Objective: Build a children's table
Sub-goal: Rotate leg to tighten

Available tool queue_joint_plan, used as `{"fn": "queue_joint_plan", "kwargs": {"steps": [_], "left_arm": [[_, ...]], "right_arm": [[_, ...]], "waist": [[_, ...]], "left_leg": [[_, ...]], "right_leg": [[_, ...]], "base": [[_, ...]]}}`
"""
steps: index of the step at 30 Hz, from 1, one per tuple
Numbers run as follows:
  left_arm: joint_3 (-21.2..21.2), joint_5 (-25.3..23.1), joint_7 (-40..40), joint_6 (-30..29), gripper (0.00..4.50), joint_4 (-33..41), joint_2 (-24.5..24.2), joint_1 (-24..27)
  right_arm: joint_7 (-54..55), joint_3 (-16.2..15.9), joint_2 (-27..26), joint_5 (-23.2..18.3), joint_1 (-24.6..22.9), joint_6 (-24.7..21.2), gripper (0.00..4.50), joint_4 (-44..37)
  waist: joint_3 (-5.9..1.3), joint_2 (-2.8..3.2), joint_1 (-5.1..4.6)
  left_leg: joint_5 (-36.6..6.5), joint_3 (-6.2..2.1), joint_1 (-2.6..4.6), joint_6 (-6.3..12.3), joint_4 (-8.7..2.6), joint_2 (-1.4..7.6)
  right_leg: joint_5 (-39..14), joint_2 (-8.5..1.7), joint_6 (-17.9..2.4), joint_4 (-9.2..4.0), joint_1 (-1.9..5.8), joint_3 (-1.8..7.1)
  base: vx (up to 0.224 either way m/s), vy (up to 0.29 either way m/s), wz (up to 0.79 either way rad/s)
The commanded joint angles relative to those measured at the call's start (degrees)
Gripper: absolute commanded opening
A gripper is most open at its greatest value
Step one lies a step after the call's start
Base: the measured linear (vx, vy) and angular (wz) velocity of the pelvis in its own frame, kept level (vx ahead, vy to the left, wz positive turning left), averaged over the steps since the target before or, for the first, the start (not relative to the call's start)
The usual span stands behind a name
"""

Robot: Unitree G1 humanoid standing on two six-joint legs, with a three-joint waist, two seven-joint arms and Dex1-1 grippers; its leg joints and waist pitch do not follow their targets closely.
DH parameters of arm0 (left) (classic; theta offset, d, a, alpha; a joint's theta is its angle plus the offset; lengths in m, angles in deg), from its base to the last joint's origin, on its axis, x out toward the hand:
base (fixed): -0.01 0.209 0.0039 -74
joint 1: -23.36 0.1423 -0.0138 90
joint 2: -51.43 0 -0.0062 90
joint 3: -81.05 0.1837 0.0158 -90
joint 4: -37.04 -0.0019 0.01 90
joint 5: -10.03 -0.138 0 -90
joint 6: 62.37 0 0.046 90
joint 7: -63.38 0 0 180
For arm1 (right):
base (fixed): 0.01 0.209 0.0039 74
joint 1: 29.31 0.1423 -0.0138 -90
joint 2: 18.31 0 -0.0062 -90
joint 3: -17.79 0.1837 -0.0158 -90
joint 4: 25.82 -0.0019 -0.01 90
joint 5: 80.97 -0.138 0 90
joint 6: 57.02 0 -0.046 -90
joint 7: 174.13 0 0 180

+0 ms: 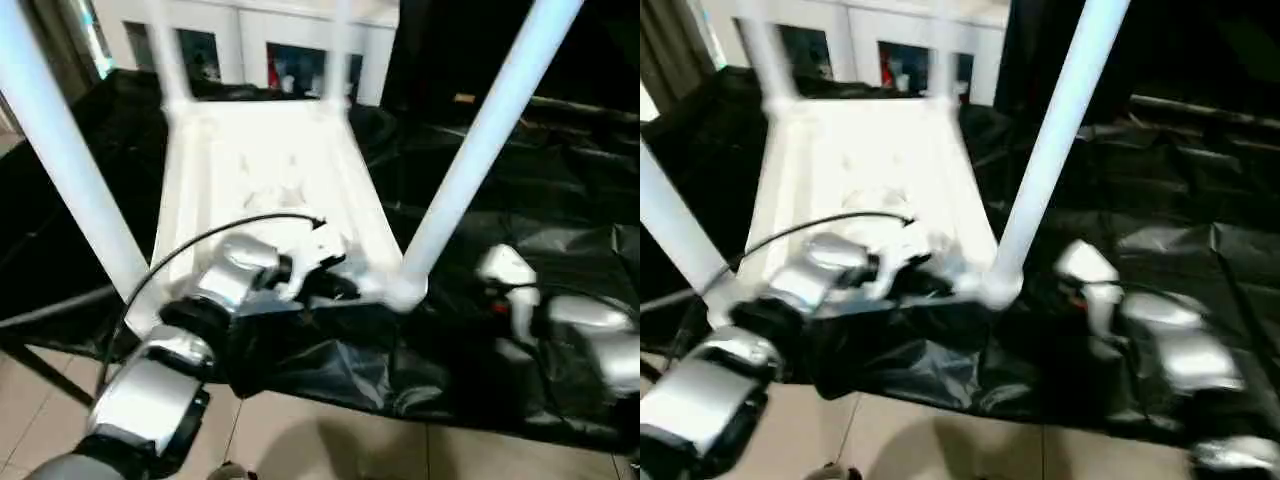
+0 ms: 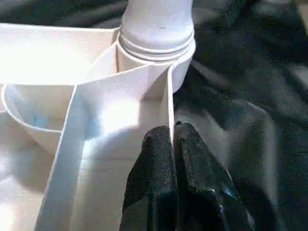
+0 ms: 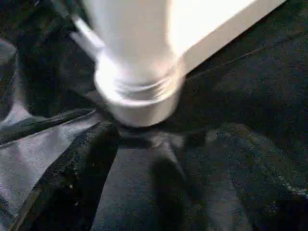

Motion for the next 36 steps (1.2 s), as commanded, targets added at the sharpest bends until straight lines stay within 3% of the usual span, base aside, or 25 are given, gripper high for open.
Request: {"fn": "queue_joint_plan", "kwargs": {"steps": [1,3,7,16,23,31,35,36], "left_arm": [[2.35,-0.42,2.46,0.09,0.00,-0.59,0.90,0.22],[2.38,-0.21,3.25,0.26,0.00,-0.75,0.78,0.06],[2.42,-0.14,3.97,0.72,0.00,-0.77,0.59,0.14],[2.29,-0.33,4.11,0.94,0.00,-0.26,0.49,0.70],[1.90,-0.30,3.56,1.01,0.00,-0.31,0.27,0.87],[1.34,0.00,2.56,0.88,0.00,-0.44,0.41,1.05],[0.05,-0.55,-3.87,0.27,0.00,-1.94,1.36,0.43],[-0.92,-0.86,-9.11,-0.33,0.00,-3.12,2.38,-0.24]], "right_arm": [[-0.99,1.29,1.09,-1.05,0.39,-0.84,3.70,-1.50],[-0.57,1.58,1.23,-1.34,0.29,-1.06,3.70,-2.34],[-1.44,1.00,-0.13,-2.37,-0.17,-2.33,3.70,-4.64],[1.89,-1.77,-5.30,-1.23,1.97,-2.40,3.70,-4.35],[2.24,-1.94,-6.24,-1.15,3.30,-3.23,3.20,-3.11],[1.62,-2.97,-6.85,-1.49,3.03,-4.26,2.49,-3.53],[4.97,-2.87,-9.44,-1.19,2.48,-4.82,2.20,-3.51],[10.50,-2.26,-11.60,0.32,2.77,-4.44,2.13,-1.55]], "waist": [[-2.82,-0.47,0.01],[-2.86,-0.54,0.47],[-2.93,-0.68,0.83],[-3.08,-0.74,0.79],[-3.10,-0.84,0.93],[-3.05,-1.18,0.82],[-2.84,-1.33,0.55],[-2.73,-1.44,0.37]], "left_leg": [[-12.09,0.12,1.28,6.22,-3.12,1.34],[-12.85,0.14,1.42,5.64,-3.11,1.41],[-11.79,0.11,1.36,5.68,-3.07,1.38],[-10.12,0.09,1.37,5.66,-2.99,1.25],[-8.51,0.16,1.36,5.99,-2.86,1.17],[-9.36,0.12,1.37,5.80,-2.87,1.21],[-10.94,0.06,1.30,5.27,-3.06,1.12],[-12.62,-0.03,1.38,4.43,-3.20,1.12]], "right_leg": [[-3.74,-0.70,-16.17,-2.68,2.33,0.21],[-5.82,-0.90,-15.61,-2.79,2.24,0.25],[-4.73,-0.83,-15.43,-2.57,2.31,0.21],[-3.33,-0.90,-15.69,-2.24,2.23,0.16],[-0.91,-0.82,-15.85,-1.98,2.40,0.22],[-3.18,-0.92,-15.45,-2.09,2.33,0.22],[-6.31,-1.01,-14.56,-2.48,2.13,0.31],[-9.17,-1.05,-13.84,-2.79,1.95,0.36]], "base": [[0.000,0.000,0.00],[0.000,0.000,0.00],[0.000,0.000,0.00],[0.000,0.000,0.00],[0.000,0.000,0.00],[0.000,0.000,0.00],[0.000,0.000,0.00],[0.000,0.000,0.00]]}}
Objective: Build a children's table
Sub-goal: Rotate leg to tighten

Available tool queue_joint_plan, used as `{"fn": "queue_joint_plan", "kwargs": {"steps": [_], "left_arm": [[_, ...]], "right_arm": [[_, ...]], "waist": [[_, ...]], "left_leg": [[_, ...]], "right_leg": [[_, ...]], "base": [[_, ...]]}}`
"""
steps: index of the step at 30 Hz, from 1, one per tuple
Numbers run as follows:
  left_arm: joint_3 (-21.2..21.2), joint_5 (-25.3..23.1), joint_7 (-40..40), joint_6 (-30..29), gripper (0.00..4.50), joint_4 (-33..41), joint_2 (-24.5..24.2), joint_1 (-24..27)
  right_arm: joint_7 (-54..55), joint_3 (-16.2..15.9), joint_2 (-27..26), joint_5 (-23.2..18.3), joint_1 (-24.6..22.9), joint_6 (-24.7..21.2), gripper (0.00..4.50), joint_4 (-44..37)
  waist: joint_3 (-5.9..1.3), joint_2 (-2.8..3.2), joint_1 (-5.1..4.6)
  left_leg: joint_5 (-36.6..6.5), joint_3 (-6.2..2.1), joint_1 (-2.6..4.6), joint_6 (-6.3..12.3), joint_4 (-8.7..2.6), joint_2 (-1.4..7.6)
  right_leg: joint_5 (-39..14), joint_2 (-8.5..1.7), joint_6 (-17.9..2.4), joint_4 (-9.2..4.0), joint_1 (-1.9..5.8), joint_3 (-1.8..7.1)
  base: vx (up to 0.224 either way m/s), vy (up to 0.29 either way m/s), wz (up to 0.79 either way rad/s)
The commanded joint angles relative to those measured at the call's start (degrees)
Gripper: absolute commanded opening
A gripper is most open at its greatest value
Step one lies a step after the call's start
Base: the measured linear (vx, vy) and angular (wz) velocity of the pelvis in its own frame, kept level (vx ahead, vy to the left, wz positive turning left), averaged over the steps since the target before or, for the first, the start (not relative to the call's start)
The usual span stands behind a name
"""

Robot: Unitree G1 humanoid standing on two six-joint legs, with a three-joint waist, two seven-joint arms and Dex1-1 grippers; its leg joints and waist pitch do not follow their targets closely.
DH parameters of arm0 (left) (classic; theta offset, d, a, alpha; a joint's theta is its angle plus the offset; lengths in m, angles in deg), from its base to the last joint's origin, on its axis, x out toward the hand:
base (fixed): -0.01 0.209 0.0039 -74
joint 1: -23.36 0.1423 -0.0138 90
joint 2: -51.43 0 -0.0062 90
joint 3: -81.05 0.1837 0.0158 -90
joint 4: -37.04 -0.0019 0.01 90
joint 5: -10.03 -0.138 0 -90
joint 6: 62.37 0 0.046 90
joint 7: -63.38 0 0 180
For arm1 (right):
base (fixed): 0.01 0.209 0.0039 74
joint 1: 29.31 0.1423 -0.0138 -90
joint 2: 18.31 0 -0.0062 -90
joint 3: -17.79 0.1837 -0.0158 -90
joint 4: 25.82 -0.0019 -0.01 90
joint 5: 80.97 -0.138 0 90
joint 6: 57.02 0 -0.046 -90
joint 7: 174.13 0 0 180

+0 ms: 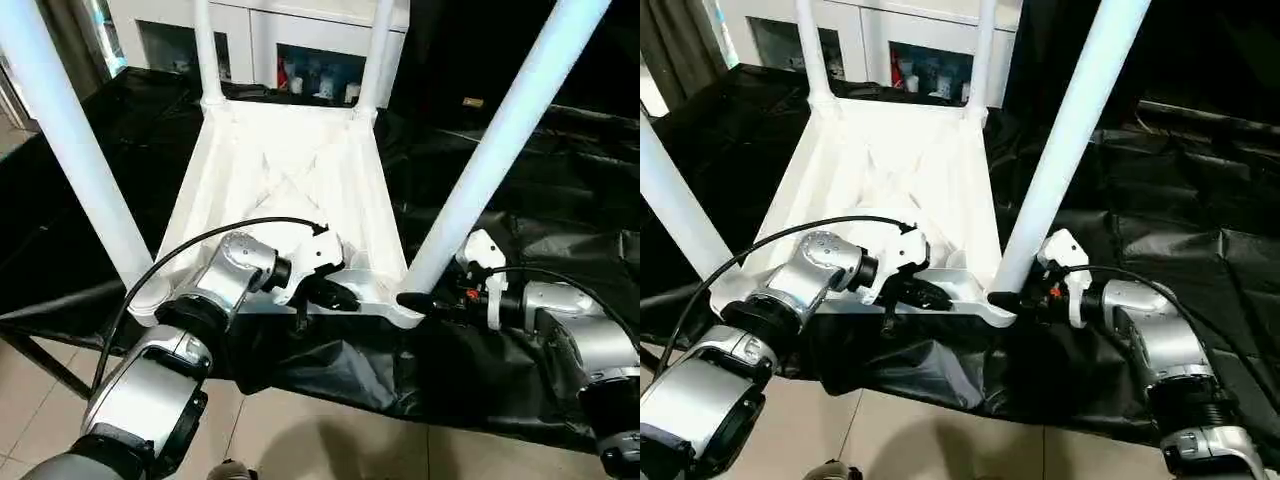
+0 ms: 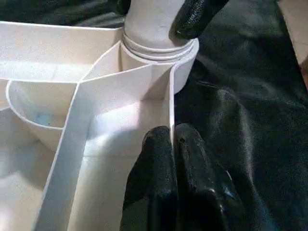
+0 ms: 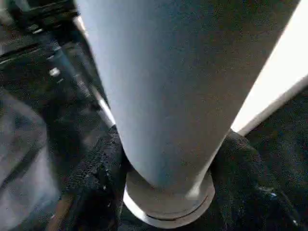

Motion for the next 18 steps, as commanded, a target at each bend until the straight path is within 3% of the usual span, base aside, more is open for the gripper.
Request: {"fn": "queue_joint_plan", "kwargs": {"steps": [1,2,6,8,10,14,16,18], "left_arm": [[-1.37,-0.77,-9.75,-1.68,0.00,-2.90,2.60,-0.51],[-2.00,-0.81,-13.15,-2.43,0.00,-3.52,3.63,-0.88],[-3.82,-0.36,-22.42,-5.13,0.00,-4.69,7.82,-1.79],[-4.27,-0.31,-25.99,-5.76,0.00,-5.08,9.60,-2.23],[-4.17,-0.58,-29.57,-5.45,0.00,-5.74,11.85,-2.76],[-3.48,-0.96,-29.59,-4.62,0.00,-5.80,13.44,-2.89],[-3.06,-1.30,-28.82,-4.15,0.00,-5.77,13.01,-2.86],[-2.48,-1.77,-27.06,-3.59,0.00,-5.78,11.81,-2.71]], "right_arm": [[7.45,-0.15,-3.20,2.43,0.13,-0.57,2.13,2.98],[12.73,0.59,-5.25,3.48,0.57,-0.73,2.09,5.12],[28.53,3.58,-12.91,4.24,1.97,-2.97,2.04,10.65],[34.38,4.87,-16.17,4.04,3.22,-3.09,2.03,13.01],[41.45,6.25,-20.54,4.41,5.87,-2.35,2.03,16.76],[43.69,3.83,-23.32,7.95,8.99,1.67,2.03,19.23],[42.77,3.71,-23.24,8.06,9.60,3.02,2.71,19.42],[40.51,3.55,-22.29,7.80,10.29,4.58,2.77,19.35]], "waist": [[-2.67,-0.78,-0.40],[-2.68,-0.87,-0.72],[-2.52,-0.56,-2.44],[-2.51,-0.45,-2.81],[-2.53,-0.03,-3.44],[-2.64,0.10,-4.01],[-2.60,0.08,-4.06],[-2.68,-0.06,-4.10]], "left_leg": [[-13.69,-0.05,1.25,3.82,-3.56,1.06],[-17.19,-0.33,1.39,1.50,-3.84,0.95],[-22.09,-0.92,1.31,-1.66,-4.41,0.75],[-23.70,-1.10,1.56,-1.78,-4.44,0.71],[-24.34,-1.24,1.37,-1.79,-4.56,0.60],[-25.01,-1.27,1.24,-2.11,-4.69,0.50],[-25.42,-1.13,1.34,-1.52,-4.58,0.53],[-24.62,-1.13,1.11,-1.05,-4.59,0.54]], "right_leg": [[-11.01,-1.04,-13.33,-3.42,1.69,0.35],[-17.35,-1.18,-11.46,-4.00,1.57,0.24],[-24.94,-1.08,-8.56,-4.73,0.91,0.09],[-26.36,-1.03,-7.73,-5.25,0.71,-0.01],[-26.12,-0.92,-7.36,-5.38,0.70,-0.08],[-24.12,-0.70,-7.20,-5.42,0.72,-0.13],[-23.33,-0.67,-7.50,-5.45,0.59,-0.02],[-22.61,-0.75,-7.71,-5.35,0.81,-0.02]], "base": [[0.000,0.000,0.00],[0.000,0.000,0.00],[-0.013,0.000,0.00],[0.000,0.000,0.00],[0.000,0.000,0.00],[0.000,0.000,0.00],[0.000,0.000,0.00],[0.000,0.000,0.00]]}}
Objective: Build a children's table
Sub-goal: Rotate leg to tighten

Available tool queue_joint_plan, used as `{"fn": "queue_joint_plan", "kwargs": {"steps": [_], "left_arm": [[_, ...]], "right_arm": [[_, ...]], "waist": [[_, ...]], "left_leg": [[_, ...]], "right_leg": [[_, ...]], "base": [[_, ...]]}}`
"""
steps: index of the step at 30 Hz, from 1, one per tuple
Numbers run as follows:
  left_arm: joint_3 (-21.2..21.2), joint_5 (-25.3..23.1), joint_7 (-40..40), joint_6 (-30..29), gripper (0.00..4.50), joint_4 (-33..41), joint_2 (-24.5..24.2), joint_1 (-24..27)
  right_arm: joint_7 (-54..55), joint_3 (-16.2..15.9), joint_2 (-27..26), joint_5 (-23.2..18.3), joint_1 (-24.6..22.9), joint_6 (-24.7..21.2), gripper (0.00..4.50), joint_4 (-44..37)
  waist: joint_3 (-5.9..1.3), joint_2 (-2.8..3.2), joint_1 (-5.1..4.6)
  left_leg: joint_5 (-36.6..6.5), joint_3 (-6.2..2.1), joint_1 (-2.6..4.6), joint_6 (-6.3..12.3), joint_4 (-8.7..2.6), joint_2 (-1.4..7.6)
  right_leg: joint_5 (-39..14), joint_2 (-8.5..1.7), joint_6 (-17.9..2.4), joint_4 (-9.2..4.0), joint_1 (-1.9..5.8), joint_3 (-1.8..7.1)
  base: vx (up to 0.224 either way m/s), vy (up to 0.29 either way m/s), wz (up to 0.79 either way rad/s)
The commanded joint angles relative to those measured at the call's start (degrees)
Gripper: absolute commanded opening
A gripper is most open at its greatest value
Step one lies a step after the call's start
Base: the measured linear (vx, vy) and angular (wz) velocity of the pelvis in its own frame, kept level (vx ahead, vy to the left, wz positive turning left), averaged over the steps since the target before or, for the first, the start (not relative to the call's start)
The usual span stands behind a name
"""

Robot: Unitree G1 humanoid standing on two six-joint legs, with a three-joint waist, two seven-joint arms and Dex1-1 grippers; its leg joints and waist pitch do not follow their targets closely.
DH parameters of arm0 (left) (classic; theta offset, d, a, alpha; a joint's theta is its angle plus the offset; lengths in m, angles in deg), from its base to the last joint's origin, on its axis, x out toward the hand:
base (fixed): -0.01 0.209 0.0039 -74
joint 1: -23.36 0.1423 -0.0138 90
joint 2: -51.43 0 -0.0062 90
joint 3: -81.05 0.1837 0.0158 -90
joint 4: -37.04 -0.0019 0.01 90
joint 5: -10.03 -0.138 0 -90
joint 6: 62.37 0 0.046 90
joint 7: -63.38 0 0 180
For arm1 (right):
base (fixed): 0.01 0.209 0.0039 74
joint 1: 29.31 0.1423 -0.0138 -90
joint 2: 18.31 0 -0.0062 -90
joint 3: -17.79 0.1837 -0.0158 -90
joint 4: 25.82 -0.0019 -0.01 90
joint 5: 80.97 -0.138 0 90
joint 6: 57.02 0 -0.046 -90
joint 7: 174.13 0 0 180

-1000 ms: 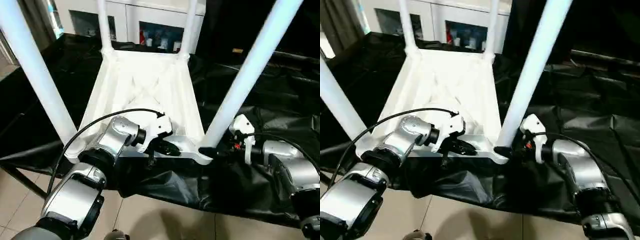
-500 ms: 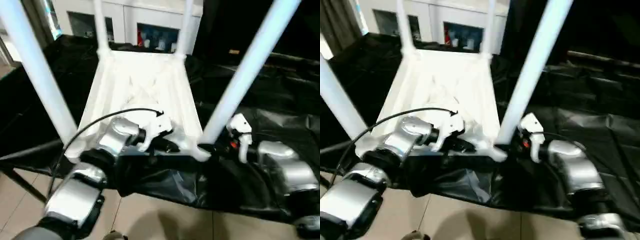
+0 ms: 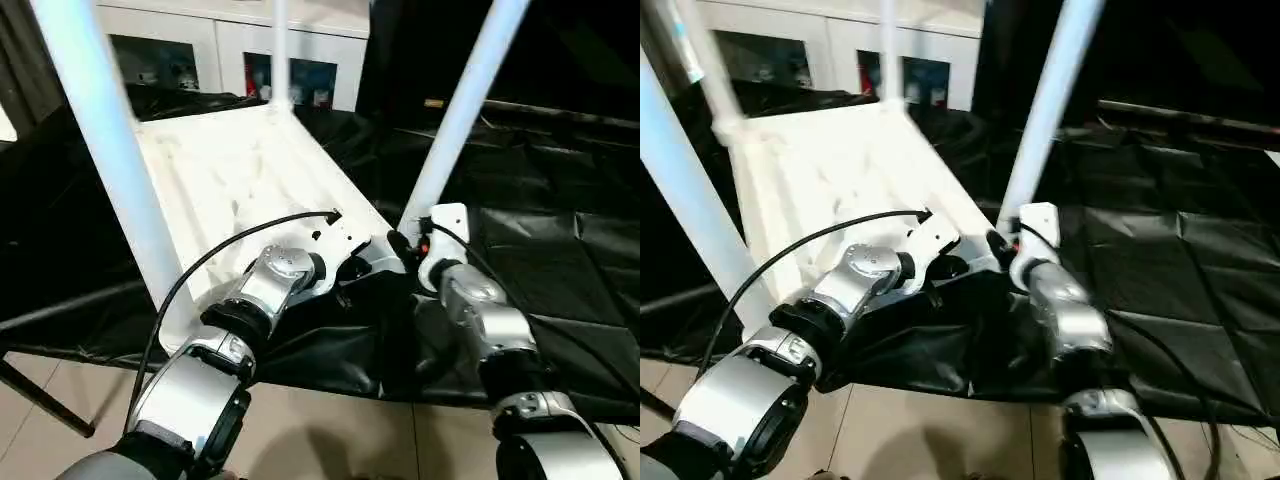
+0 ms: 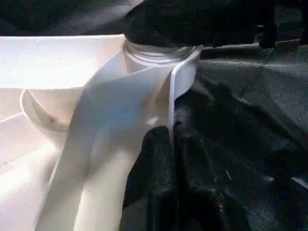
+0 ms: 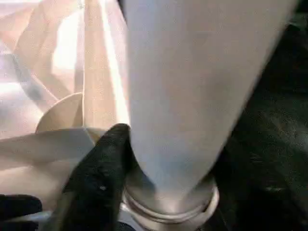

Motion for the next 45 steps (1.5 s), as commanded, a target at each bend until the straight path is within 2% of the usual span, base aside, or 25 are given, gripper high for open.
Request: {"fn": "queue_joint_plan", "kwargs": {"steps": [1,2,3,4,6,7,9,11,12,13,14,20,21,27,32,35,37,38,39,40,41,42,43,44,45], "left_arm": [[1.36,0.35,2.83,1.90,0.00,-0.10,1.80,-0.30],[1.50,0.23,3.61,1.99,0.00,-0.15,1.30,-0.25],[1.77,-0.01,5.25,2.05,0.00,-0.18,0.29,-0.14],[2.06,-0.16,7.07,1.95,0.00,-0.09,-0.75,-0.02],[2.84,-0.52,10.50,1.78,0.00,0.17,-2.66,0.26],[3.69,-0.88,13.70,1.48,0.00,0.51,-4.22,0.51],[4.62,-1.22,17.62,0.99,0.00,0.91,-5.95,0.78],[5.52,-1.55,21.40,0.83,0.00,1.47,-7.75,1.06],[6.00,-1.75,23.57,1.06,0.00,1.69,-8.79,1.17],[6.06,-1.77,23.86,1.09,0.00,1.72,-8.93,1.19],[6.47,-1.72,26.05,1.44,0.00,2.03,-10.02,1.36],[6.61,-0.67,31.68,1.57,0.00,3.67,-11.94,2.06],[6.47,-0.52,32.33,1.17,0.00,3.98,-12.26,2.19],[6.43,-0.38,32.89,0.98,0.00,4.31,-12.49,2.44],[5.96,-0.40,31.33,0.92,0.00,4.26,-12.20,2.27],[4.86,-0.30,27.36,0.87,0.00,3.49,-11.18,1.76],[3.28,-0.03,20.86,0.27,0.00,2.13,-9.04,0.93],[2.96,0.05,19.54,0.02,0.00,1.88,-8.55,0.77],[1.47,0.60,13.44,-1.52,0.00,1.01,-5.82,0.15],[1.47,0.60,13.44,-1.52,0.00,1.01,-5.82,0.15],[0.88,0.88,10.37,-2.51,0.00,0.67,-4.08,-0.16],[0.58,1.02,7.72,-3.44,0.00,0.58,-2.31,-0.32],[0.53,0.99,6.63,-3.69,0.00,0.48,-1.67,-0.41],[0.52,0.88,4.80,-4.09,0.00,0.34,-0.48,-0.52],[0.89,0.54,3.19,-4.34,0.00,0.33,0.97,-0.49]], "right_arm": [[-4.40,-4.10,-1.18,0.07,0.35,-0.72,2.91,2.80],[-5.58,-4.38,-0.64,0.19,0.55,-0.28,2.91,2.86],[-8.84,-5.01,0.59,0.50,0.71,0.43,3.15,2.80],[-12.64,-5.61,2.04,0.37,0.48,0.68,3.15,2.08],[-19.17,-6.90,4.87,0.24,-0.28,1.09,3.15,0.58],[-24.88,-7.98,7.30,-0.03,-1.21,1.50,3.15,-0.89],[-30.82,-8.87,10.03,-0.85,-2.29,1.42,3.15,-2.78],[-36.12,-9.51,12.66,-1.96,-3.19,0.71,3.15,-4.59],[-38.93,-9.77,14.09,-2.58,-3.47,0.48,3.15,-5.33],[-39.25,-9.80,14.27,-2.66,-3.50,0.45,3.15,-5.44],[-41.78,-9.88,15.44,-3.26,-3.65,0.03,3.15,-6.10],[-47.19,-10.03,17.11,-4.39,-3.64,-1.70,3.15,-7.16],[-47.78,-10.08,17.31,-4.50,-3.47,-1.99,2.88,-7.08],[-48.37,-10.38,17.21,-4.54,-3.51,-2.38,2.45,-7.27],[-48.68,-10.39,17.04,-4.50,-3.61,-3.10,2.16,-7.50],[-46.01,-9.59,16.18,-4.38,-3.99,-3.42,2.12,-7.07],[-39.12,-8.38,14.07,-3.17,-4.36,-3.41,2.09,-5.36],[-37.68,-8.14,13.61,-2.95,-4.45,-3.44,2.09,-5.02],[-29.37,-6.51,10.61,-2.15,-4.78,-4.53,2.08,-3.25],[-29.37,-6.51,10.61,-2.15,-4.78,-4.53,2.05,-3.25],[-24.75,-5.35,8.57,-2.23,-4.87,-5.66,2.04,-2.38],[-19.72,-4.16,5.97,-2.47,-4.93,-6.79,2.04,-1.67],[-17.98,-3.77,5.03,-2.51,-4.78,-6.90,2.04,-1.20],[-14.60,-3.06,3.21,-2.57,-4.42,-6.95,2.04,-0.17],[-9.87,-2.09,0.74,-2.58,-3.51,-6.56,2.03,1.86]], "waist": [[-2.36,-0.24,0.00],[-2.43,-0.13,0.04],[-2.42,-0.15,0.09],[-2.40,-0.35,0.13],[-2.45,-0.37,0.08],[-2.56,-0.28,0.17],[-2.60,-0.51,0.31],[-2.66,-0.55,0.61],[-2.64,-0.58,0.72],[-2.78,-0.55,0.88],[-2.82,-0.61,1.11],[-2.78,-0.55,1.53],[-2.72,-0.55,1.59],[-2.66,-0.63,1.76],[-2.73,-0.78,1.80],[-2.67,-1.08,1.83],[-2.45,-1.06,1.97],[-2.44,-1.60,2.01],[-2.16,-1.54,2.03],[-2.13,-1.39,2.04],[-2.18,-1.94,1.98],[-2.15,-2.03,1.93],[-2.07,-2.63,1.78],[-2.09,-2.33,1.65],[-2.06,-2.51,1.53]], "left_leg": [[-24.36,-0.77,1.05,-0.82,-4.57,0.65],[-23.72,-0.75,1.01,-0.43,-4.54,0.72],[-23.21,-0.70,0.93,-0.15,-4.53,0.75],[-23.13,-0.63,0.88,0.37,-4.48,0.73],[-21.87,-0.63,0.56,1.00,-4.46,0.74],[-20.79,-0.56,0.65,1.39,-4.35,0.87],[-18.61,-0.30,0.71,2.61,-4.08,0.97],[-16.98,-0.29,0.71,3.36,-3.98,0.97],[-16.15,-0.08,0.89,4.29,-3.82,1.11],[-15.38,-0.14,0.90,4.60,-3.72,1.12],[-12.95,-0.03,0.77,5.28,-3.60,1.11],[-12.23,0.10,1.09,5.65,-3.58,1.26],[-12.56,0.13,1.11,5.35,-3.63,1.29],[-14.06,0.09,1.17,3.73,-3.79,1.28],[-12.44,0.16,1.14,4.34,-3.64,1.20],[-13.27,0.15,1.09,4.17,-3.67,1.21],[-15.45,0.11,1.30,3.27,-3.87,1.24],[-16.06,0.14,1.34,3.01,-3.86,1.27],[-18.44,-0.08,1.44,1.21,-4.22,1.27],[-19.64,-0.29,1.50,0.48,-4.45,1.30],[-20.33,-0.38,1.50,-0.04,-4.44,1.27],[-21.29,-0.60,1.44,-0.91,-4.63,1.31],[-22.52,-0.71,1.42,-1.37,-4.71,1.23],[-23.80,-0.89,1.50,-1.82,-4.81,1.19],[-24.34,-0.98,1.52,-2.03,-4.83,1.20]], "right_leg": [[-22.27,-0.72,-8.00,-4.92,0.78,0.07],[-20.91,-0.75,-8.42,-4.73,0.92,0.13],[-20.04,-0.74,-8.79,-4.63,0.98,0.12],[-19.77,-0.72,-8.91,-4.65,1.12,0.09],[-18.77,-0.82,-9.18,-4.44,1.40,0.14],[-16.64,-0.82,-9.89,-4.27,1.42,0.19],[-12.77,-0.85,-11.67,-3.84,1.58,0.25],[-10.78,-0.80,-12.29,-3.60,1.96,0.18],[-9.09,-0.83,-13.18,-3.44,1.68,0.30],[-7.94,-0.87,-13.73,-3.20,1.91,0.23],[-4.75,-0.76,-14.82,-2.75,2.01,0.21],[-3.45,-0.89,-16.64,-2.45,2.16,0.21],[-4.16,-0.85,-16.57,-2.47,2.15,0.19],[-7.48,-0.94,-15.55,-2.70,2.00,0.26],[-5.66,-0.85,-15.61,-2.54,2.02,0.25],[-7.15,-0.96,-15.28,-2.70,2.00,0.26],[-10.82,-1.00,-14.37,-3.14,1.65,0.35],[-12.06,-1.02,-14.03,-3.27,1.52,0.34],[-17.26,-1.16,-12.64,-3.62,1.10,0.41],[-19.57,-1.24,-11.76,-3.94,1.08,0.31],[-21.38,-1.24,-10.85,-4.16,1.09,0.19],[-22.73,-1.28,-9.93,-4.16,0.93,0.21],[-24.02,-1.22,-9.04,-4.48,0.69,0.14],[-25.25,-1.30,-8.32,-4.61,0.52,0.16],[-25.83,-1.33,-7.99,-4.77,0.40,0.11]], "base": [[0.000,0.000,0.00],[0.000,0.000,0.00],[0.000,0.000,0.00],[0.000,0.000,0.00],[0.000,0.000,0.00],[0.000,0.000,0.00],[0.000,0.000,0.00],[0.000,0.000,0.00],[0.000,0.000,0.00],[0.000,0.000,0.00],[0.000,0.000,0.00],[0.000,0.000,0.00],[0.000,0.000,0.00],[0.000,0.000,0.00],[0.000,0.000,0.00],[0.000,0.000,0.00],[0.000,0.000,0.00],[0.000,0.000,0.00],[0.000,0.000,0.00],[0.000,0.000,0.00],[0.000,0.000,0.00],[0.000,0.000,0.00],[0.000,0.000,0.00],[0.000,0.000,0.00],[0.000,0.000,0.00]]}}
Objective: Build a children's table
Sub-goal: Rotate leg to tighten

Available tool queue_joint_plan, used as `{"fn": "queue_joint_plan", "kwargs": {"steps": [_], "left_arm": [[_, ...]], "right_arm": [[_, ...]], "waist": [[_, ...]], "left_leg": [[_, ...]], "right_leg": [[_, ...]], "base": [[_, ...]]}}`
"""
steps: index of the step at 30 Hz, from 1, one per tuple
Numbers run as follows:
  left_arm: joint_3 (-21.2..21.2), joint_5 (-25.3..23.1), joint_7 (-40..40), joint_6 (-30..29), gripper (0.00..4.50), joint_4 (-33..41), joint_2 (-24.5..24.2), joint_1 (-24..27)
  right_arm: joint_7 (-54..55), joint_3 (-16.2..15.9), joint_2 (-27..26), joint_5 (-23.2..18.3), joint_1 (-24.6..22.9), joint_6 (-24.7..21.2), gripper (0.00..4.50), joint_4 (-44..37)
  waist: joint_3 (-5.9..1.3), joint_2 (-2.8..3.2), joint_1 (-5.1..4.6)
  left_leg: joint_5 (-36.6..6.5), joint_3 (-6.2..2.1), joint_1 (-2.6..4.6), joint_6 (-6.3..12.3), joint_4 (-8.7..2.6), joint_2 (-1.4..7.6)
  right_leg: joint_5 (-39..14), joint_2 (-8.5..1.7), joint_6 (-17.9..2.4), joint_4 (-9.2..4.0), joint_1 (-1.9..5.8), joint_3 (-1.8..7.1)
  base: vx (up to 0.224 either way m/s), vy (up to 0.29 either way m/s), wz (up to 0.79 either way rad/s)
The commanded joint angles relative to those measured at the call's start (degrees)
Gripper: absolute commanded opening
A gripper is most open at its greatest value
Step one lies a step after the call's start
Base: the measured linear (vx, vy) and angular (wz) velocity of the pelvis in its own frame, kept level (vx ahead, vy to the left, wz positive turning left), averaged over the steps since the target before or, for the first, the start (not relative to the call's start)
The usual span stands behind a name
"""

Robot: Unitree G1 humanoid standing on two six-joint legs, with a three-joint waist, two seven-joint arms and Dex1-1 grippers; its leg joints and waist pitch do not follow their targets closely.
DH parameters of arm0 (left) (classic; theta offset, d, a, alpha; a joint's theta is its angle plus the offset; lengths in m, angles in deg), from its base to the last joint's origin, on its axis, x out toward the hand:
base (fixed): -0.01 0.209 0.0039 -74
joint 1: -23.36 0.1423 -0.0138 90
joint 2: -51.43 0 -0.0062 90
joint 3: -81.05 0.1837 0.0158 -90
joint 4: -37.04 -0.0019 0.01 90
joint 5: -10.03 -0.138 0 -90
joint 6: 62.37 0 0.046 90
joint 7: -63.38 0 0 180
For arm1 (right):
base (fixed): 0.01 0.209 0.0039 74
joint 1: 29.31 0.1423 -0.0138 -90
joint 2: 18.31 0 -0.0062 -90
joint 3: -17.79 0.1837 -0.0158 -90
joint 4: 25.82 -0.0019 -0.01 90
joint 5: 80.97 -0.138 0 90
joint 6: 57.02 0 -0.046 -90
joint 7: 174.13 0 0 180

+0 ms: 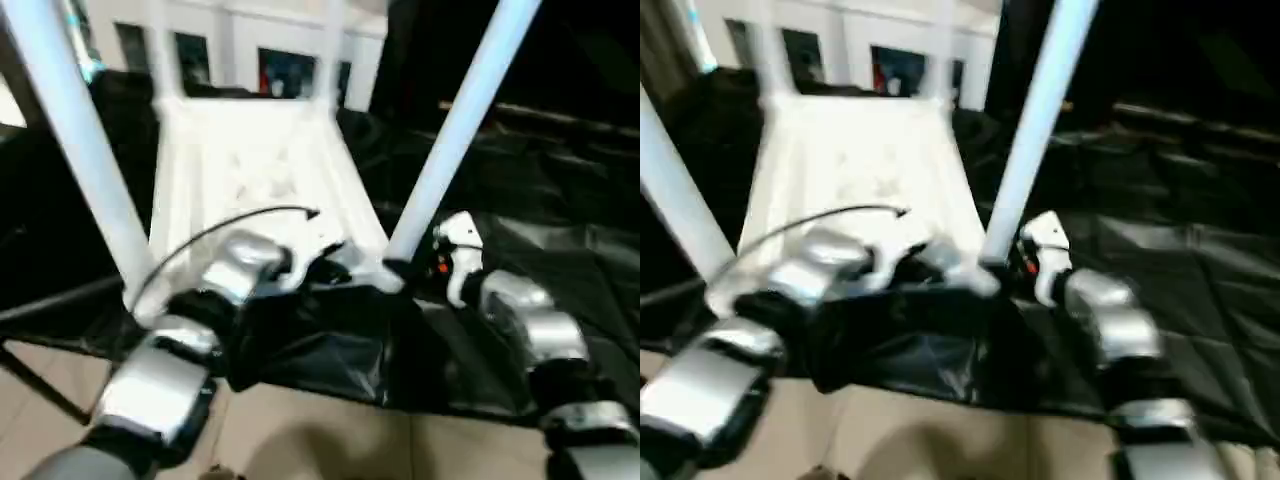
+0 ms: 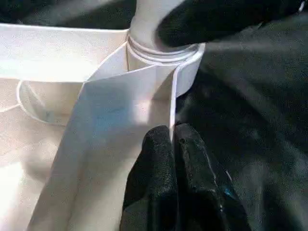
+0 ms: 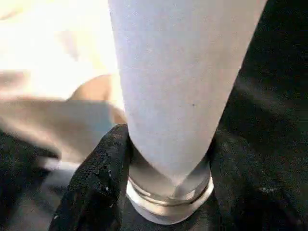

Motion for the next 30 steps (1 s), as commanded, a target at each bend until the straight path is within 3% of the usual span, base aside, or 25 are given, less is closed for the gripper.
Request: {"fn": "queue_joint_plan", "kwargs": {"steps": [1,4,5,7,8,9,10,13,15,19,20,22,24,25,26,30], "left_arm": [[0.56,0.31,-3.33,-0.72,0.00,-1.19,3.89,0.02],[1.29,-0.41,-3.05,-0.21,0.00,-1.28,5.10,0.08],[1.50,-0.66,-2.68,0.06,0.00,-1.43,5.13,-0.03],[1.93,-1.02,-2.16,0.50,0.00,-1.60,4.99,-0.13],[2.04,-1.09,-2.15,0.55,0.00,-1.64,4.97,-0.15],[2.04,-1.09,-2.15,0.55,0.00,-1.64,4.97,-0.15],[2.61,-1.57,-0.84,2.11,0.00,-1.95,3.62,-0.26],[3.53,-2.28,2.22,4.07,0.00,-2.19,1.25,-0.19],[4.01,-2.67,4.86,5.04,0.00,-2.31,-0.43,-0.19],[4.74,-3.25,10.01,7.25,0.00,-2.62,-3.28,-0.30],[5.18,-3.06,14.69,8.46,0.00,-2.82,-5.15,-0.51],[5.83,-2.46,20.14,11.01,0.00,-2.28,-6.58,-0.37],[6.21,-1.92,23.73,11.81,0.00,-1.85,-7.38,-0.32],[6.56,-1.72,25.87,12.10,0.00,-1.54,-7.78,-0.30],[6.58,-1.71,25.98,12.12,0.00,-1.53,-7.80,-0.30],[7.84,-2.34,30.49,13.68,0.00,-1.60,-8.83,-0.46]], "right_arm": [[4.99,-1.92,-4.26,0.79,-0.50,-2.62,2.03,5.11],[10.27,-1.33,-6.90,2.09,1.64,-0.43,2.03,7.93],[10.14,-1.79,-7.21,2.64,2.09,0.94,2.03,8.16],[9.52,-2.80,-7.31,3.71,2.46,2.42,2.03,7.90],[9.53,-2.99,-7.38,4.00,2.53,2.69,2.38,7.81],[9.53,-2.99,-7.38,4.00,2.53,2.69,2.58,7.81],[7.42,-3.12,-5.78,4.08,2.25,3.89,2.72,5.99],[-1.15,-5.09,-1.33,4.07,1.17,5.74,2.74,3.44],[-9.54,-5.61,2.76,2.33,-0.37,5.56,2.74,0.60],[-20.24,-5.71,9.93,0.79,-2.82,6.43,2.74,-2.55],[-25.83,-4.52,14.64,-0.56,-3.73,5.40,2.74,-3.07],[-29.96,-4.09,18.10,-1.30,-4.51,5.23,2.74,-3.46],[-32.74,-4.01,20.32,-1.80,-5.07,5.06,2.74,-3.69],[-34.13,-4.00,21.62,-1.92,-5.54,5.03,2.74,-4.04],[-34.22,-4.00,21.69,-1.93,-5.57,5.03,2.74,-4.07],[-37.20,-2.47,25.09,-3.17,-6.44,3.67,2.74,-5.11]], "waist": [[-1.87,0.30,-0.21],[-1.94,0.16,-0.64],[-1.96,1.53,-0.48],[-1.97,0.77,-0.73],[-2.01,0.71,-0.68],[-1.96,0.78,-0.64],[-1.92,1.58,-0.71],[-2.22,1.23,-0.47],[-2.23,1.35,0.05],[-2.55,1.47,0.80],[-2.64,1.45,0.99],[-2.68,1.39,1.68],[-2.69,1.28,1.98],[-2.72,1.78,1.98],[-2.67,1.59,1.88],[-2.41,2.05,3.08]], "left_leg": [[-25.98,-1.16,1.44,-2.35,-4.74,1.08],[-27.22,-1.49,1.16,-2.64,-4.80,0.88],[-27.80,-1.63,1.36,-2.86,-4.92,0.87],[-28.81,-1.53,1.34,-2.82,-4.84,0.87],[-28.36,-1.48,1.24,-2.56,-4.82,0.86],[-28.23,-1.44,1.25,-2.43,-4.84,0.89],[-28.74,-1.41,1.37,-2.56,-4.93,0.90],[-26.88,-1.23,1.09,-2.04,-4.74,0.88],[-22.61,-0.76,0.78,0.15,-4.48,0.99],[-16.72,-0.33,1.03,2.79,-3.85,1.11],[-13.94,-0.28,0.73,3.84,-3.64,1.02],[-10.38,-0.05,0.84,5.76,-3.26,1.04],[-9.23,0.05,0.96,6.43,-3.07,1.05],[-8.75,0.03,1.00,6.53,-3.08,0.99],[-9.07,0.09,1.05,6.56,-3.09,1.05],[-12.09,0.32,1.39,5.08,-3.22,1.52]], "right_leg": [[-27.22,-1.25,-7.17,-4.97,0.17,0.07],[-29.38,-1.25,-5.40,-5.27,0.23,-0.11],[-28.90,-1.29,-5.18,-5.30,0.13,-0.02],[-27.93,-1.03,-5.24,-5.46,0.06,-0.12],[-26.97,-1.05,-5.57,-5.30,0.15,-0.04],[-26.57,-1.06,-5.77,-5.30,0.09,0.01],[-25.23,-0.87,-6.13,-5.50,-0.04,0.06],[-21.72,-0.86,-7.11,-4.93,0.59,0.06],[-15.53,-0.81,-8.65,-4.32,1.10,0.38],[-6.11,-0.78,-11.86,-3.41,1.61,0.35],[-2.16,-0.75,-13.14,-2.76,2.08,0.29],[2.83,-0.79,-15.16,-2.15,2.37,0.26],[4.16,-0.82,-16.37,-1.91,2.52,0.22],[4.67,-0.79,-16.95,-1.77,2.55,0.21],[4.39,-0.78,-17.12,-1.90,2.47,0.19],[-1.24,-0.88,-17.17,-2.11,2.36,0.12]], "base": [[0.000,0.000,0.00],[0.000,0.000,0.00],[0.000,0.000,0.00],[0.000,0.000,0.00],[0.000,0.000,0.00],[0.000,0.000,0.00],[0.000,0.000,0.00],[0.000,0.000,0.00],[0.000,0.000,0.00],[0.044,-0.011,0.03],[0.052,-0.003,0.01],[0.026,-0.001,0.01],[0.000,0.000,0.00],[0.000,0.000,0.00],[0.000,0.000,0.00],[0.000,0.000,0.00]]}}
